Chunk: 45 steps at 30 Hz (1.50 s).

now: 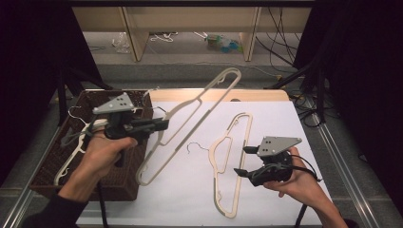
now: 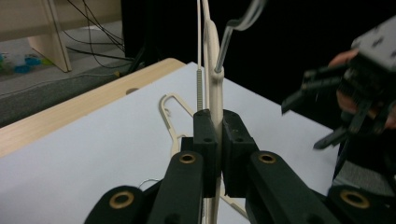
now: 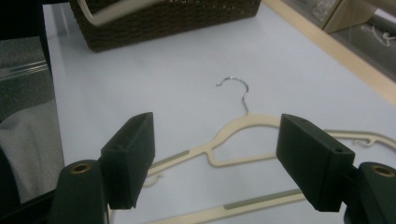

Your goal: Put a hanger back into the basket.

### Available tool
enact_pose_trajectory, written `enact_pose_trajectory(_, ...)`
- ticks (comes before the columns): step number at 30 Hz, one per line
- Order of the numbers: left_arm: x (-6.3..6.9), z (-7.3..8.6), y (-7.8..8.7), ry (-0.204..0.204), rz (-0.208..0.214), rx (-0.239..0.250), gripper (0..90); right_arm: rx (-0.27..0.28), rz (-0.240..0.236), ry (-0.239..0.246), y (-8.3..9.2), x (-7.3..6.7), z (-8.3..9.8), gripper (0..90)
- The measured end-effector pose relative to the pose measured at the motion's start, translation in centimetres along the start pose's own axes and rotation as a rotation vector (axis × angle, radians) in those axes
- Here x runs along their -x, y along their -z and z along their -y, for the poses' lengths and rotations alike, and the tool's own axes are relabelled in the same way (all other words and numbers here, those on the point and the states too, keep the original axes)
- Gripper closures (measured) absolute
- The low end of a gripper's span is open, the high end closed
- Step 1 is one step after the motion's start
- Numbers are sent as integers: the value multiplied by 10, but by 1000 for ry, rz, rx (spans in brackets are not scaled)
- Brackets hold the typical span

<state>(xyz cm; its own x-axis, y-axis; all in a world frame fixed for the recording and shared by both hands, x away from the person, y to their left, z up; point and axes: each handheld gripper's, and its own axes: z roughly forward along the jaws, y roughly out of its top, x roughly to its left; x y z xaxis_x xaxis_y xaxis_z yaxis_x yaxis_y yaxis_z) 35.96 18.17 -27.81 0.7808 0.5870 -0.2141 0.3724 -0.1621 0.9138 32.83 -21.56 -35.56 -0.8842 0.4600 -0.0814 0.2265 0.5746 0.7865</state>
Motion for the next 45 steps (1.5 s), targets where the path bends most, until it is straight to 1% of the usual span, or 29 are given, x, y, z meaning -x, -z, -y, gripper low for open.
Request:
enact_pose_trajectory(1, -2, -2, 4, 9, -1, 6, 860, -11, -3, -11, -4, 0, 3, 291)
enact_pose_trajectory(2, -5, -5, 10, 8, -4, 12, 860, -21, -7, -15, -6, -1, 5, 291)
enact_pose_trajectory(3, -8, -8, 17, 20, -13, 21, 860, -30, -9, -14, -8, -1, 7, 291)
enact_pose_trajectory(6, -14, -18, 33, 30, -49, 37, 860, -52, -23, -17, -15, -4, 12, 291)
enact_pose_trajectory(8, -18, -26, 43, 28, -61, 35, 860, -53, -28, -19, -17, -6, 14, 291)
enact_pose_trajectory(9, -19, -28, 47, 29, -68, 37, 860, -51, -20, -19, -19, -6, 15, 292)
enact_pose_trajectory(10, -21, -32, 52, 29, -80, 37, 860, -61, -29, -23, -18, -6, 15, 292)
enact_pose_trajectory(11, -23, -34, 56, 22, -89, 37, 860, -56, -24, -27, -19, -6, 16, 291)
enact_pose_trajectory(12, -25, -37, 62, 2, -115, 31, 860, -55, -22, -27, -19, -6, 16, 292)
enact_pose_trajectory(13, -26, -38, 64, -9, -124, 27, 860, -58, -25, -28, -20, -5, 17, 292)
enact_pose_trajectory(14, -29, -39, 68, -17, -136, 25, 860, -70, -25, -34, -19, -5, 18, 291)
enact_pose_trajectory(15, -32, -40, 72, -15, -151, 21, 860, -65, -21, -36, -20, -5, 19, 291)
enact_pose_trajectory(16, -37, -39, 77, -9, -162, 19, 860, -74, -25, -41, -20, -6, 19, 291)
enact_pose_trajectory(18, -44, -36, 82, -12, -184, 15, 860, -75, -30, -43, -21, -7, 21, 291)
enact_pose_trajectory(20, -52, -32, 88, -6, -207, 12, 860, -76, -27, -42, -21, -8, 23, 291)
enact_pose_trajectory(24, -73, -24, 100, 25, -247, 16, 860, -82, -40, -56, -21, -10, 28, 291)
enact_pose_trajectory(25, -77, -22, 102, 26, -251, 15, 860, -86, -40, -57, -21, -11, 30, 291)
enact_pose_trajectory(26, -82, -20, 105, 17, -265, 8, 860, -88, -49, -57, -21, -11, 31, 291)
enact_pose_trajectory(29, -93, -17, 109, 2, -292, -3, 860, -99, -52, -66, -23, -11, 35, 291)
enact_pose_trajectory(30, -97, -15, 111, 1, -307, -13, 860, -99, -50, -64, -23, -11, 36, 291)
enact_pose_trajectory(31, -99, -14, 112, 3, -317, -17, 860, -100, -48, -74, -23, -12, 37, 291)
enact_pose_trajectory(34, -110, -7, 113, -2, -344, -54, 860, -106, -53, -71, -24, -12, 38, 291)
enact_pose_trajectory(35, -113, -6, 113, -5, -344, -62, 860, -108, -57, -80, -23, -13, 38, 291)
enact_pose_trajectory(37, -119, -1, 114, 3, -347, -71, 860, -106, -59, -79, -23, -13, 39, 288)
enact_pose_trajectory(39, -125, 3, 116, 8, -344, -72, 860, -98, -54, -75, -24, -13, 40, 287)
enact_pose_trajectory(40, -129, 6, 118, 9, -340, -69, 860, -109, -53, -80, -24, -13, 40, 287)
enact_pose_trajectory(42, -134, 11, 120, 21, -339, -71, 860, -110, -60, -82, -25, -13, 41, 287)
enact_pose_trajectory(44, -138, 16, 122, 27, -346, -82, 860, -115, -55, -84, -25, -13, 42, 287)
enact_pose_trajectory(45, -139, 18, 122, 24, -346, -88, 860, -117, -59, -85, -25, -13, 42, 287)
